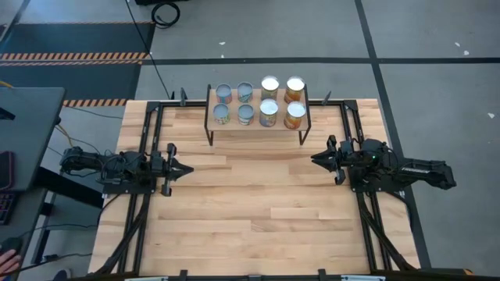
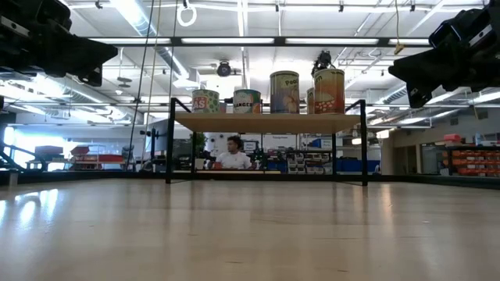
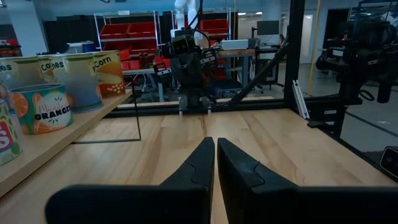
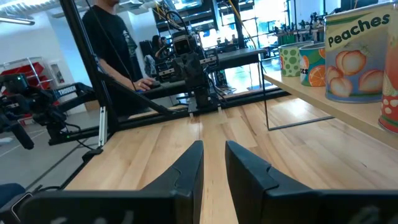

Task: Pick and place cans onto a shelf
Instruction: Return to Home Position

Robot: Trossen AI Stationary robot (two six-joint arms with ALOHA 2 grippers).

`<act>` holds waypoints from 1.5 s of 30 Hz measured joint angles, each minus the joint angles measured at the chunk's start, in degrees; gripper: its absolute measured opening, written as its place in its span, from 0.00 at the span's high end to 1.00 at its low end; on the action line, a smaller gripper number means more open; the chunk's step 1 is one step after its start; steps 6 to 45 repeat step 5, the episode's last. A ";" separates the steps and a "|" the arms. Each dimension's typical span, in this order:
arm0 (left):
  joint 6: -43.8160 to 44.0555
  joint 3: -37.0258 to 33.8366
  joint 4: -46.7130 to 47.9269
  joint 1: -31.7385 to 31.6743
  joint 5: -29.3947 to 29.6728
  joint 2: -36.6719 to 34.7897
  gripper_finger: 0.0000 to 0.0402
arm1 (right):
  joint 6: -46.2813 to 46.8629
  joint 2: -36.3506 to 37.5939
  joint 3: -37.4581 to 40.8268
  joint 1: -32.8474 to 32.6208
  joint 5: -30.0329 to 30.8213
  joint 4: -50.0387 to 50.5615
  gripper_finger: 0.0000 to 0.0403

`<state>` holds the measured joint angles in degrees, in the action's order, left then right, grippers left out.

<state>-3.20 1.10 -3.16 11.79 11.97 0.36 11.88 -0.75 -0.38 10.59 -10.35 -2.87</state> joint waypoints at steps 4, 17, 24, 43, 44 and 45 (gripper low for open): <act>0.01 0.00 0.00 0.00 0.02 0.00 0.94 | 0.00 0.00 0.00 0.00 0.00 0.00 0.82; 0.01 0.00 0.00 0.01 0.02 0.00 0.94 | 0.00 0.00 0.00 0.00 0.00 0.02 0.82; 0.01 0.00 0.00 0.01 0.02 0.00 0.94 | 0.00 0.00 0.00 0.00 0.00 0.02 0.82; 0.01 0.00 0.00 0.01 0.02 0.00 0.94 | 0.00 0.00 0.00 0.00 0.00 0.02 0.82; 0.01 0.00 0.00 0.01 0.02 0.00 0.94 | 0.00 0.00 0.00 0.00 0.00 0.02 0.82; 0.01 0.00 0.00 0.01 0.02 0.00 0.94 | 0.00 0.00 0.00 0.00 0.00 0.02 0.82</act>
